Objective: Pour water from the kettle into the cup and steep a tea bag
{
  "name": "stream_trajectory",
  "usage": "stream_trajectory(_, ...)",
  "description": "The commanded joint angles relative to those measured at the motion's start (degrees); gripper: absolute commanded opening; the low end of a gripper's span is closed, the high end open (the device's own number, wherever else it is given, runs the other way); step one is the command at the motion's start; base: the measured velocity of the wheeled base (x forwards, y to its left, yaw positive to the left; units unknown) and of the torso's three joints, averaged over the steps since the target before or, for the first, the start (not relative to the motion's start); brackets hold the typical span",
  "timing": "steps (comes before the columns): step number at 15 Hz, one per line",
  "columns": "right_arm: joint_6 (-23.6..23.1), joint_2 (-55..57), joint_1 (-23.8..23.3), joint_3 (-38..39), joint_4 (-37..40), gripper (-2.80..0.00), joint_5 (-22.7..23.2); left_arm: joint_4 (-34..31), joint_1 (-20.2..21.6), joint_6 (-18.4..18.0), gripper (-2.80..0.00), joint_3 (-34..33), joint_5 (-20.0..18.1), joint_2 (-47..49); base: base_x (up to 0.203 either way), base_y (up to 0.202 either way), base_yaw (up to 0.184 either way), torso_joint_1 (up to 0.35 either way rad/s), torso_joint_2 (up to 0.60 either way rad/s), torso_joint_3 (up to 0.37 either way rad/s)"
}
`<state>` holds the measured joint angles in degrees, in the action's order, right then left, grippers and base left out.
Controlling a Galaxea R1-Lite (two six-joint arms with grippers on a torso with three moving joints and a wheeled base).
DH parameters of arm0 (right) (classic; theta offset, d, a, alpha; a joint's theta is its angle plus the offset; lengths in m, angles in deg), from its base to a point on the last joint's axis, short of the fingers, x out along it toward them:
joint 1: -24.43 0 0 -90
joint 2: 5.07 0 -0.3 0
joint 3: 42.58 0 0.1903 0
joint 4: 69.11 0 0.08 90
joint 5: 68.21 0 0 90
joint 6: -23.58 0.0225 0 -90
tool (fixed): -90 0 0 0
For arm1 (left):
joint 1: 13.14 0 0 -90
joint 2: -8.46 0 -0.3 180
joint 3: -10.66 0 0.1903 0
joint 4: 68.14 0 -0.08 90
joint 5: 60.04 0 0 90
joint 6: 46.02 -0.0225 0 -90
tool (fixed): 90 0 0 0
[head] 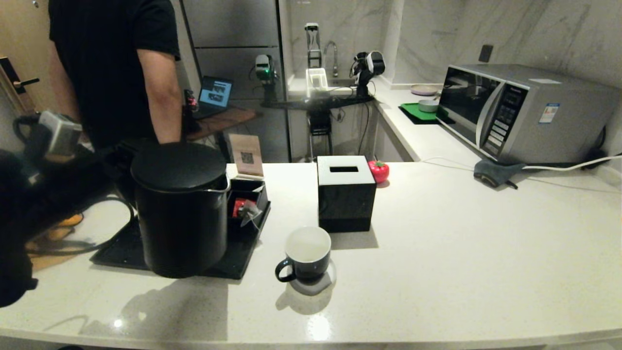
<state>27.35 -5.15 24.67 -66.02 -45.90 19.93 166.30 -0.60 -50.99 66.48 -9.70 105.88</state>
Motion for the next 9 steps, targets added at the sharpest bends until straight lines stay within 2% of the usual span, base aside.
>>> stream_trajectory(1, 0.01, 0.07, 0.02, -0.01, -0.02, -2.8, 0.01, -2.15, -0.58, -1.78, -2.8, -0.46, -0.25, -2.22, 0.0, 0.0, 0.0, 0.0, 0.0, 0.0)
stream_trajectory(5, 0.01, 0.07, 0.02, -0.01, -0.02, -2.8, 0.01, -6.36, -2.64, -4.68, -2.8, -0.46, 0.61, -3.7, 0.0, 0.0, 0.0, 0.0, 0.0, 0.0)
stream_trajectory(9, 0.01, 0.07, 0.02, -0.01, -0.02, -2.8, 0.01, -6.97, -7.21, -5.4, -2.8, -0.37, 6.53, -3.33, 0.0, 0.0, 0.0, 0.0, 0.0, 0.0)
